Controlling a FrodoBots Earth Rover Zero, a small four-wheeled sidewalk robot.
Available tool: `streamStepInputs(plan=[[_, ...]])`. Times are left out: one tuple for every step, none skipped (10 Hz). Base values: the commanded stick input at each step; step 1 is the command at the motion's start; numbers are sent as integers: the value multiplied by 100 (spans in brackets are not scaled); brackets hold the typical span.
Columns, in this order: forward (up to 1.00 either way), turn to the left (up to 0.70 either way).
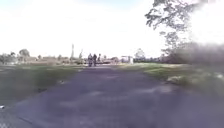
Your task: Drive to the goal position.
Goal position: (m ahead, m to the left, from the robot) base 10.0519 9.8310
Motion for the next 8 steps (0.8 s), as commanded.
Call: streamStepInputs(plan=[[70,-35],[70,-35],[70,-35],[70,-35],[70,-35],[70,0],[70,0],[70,0]])
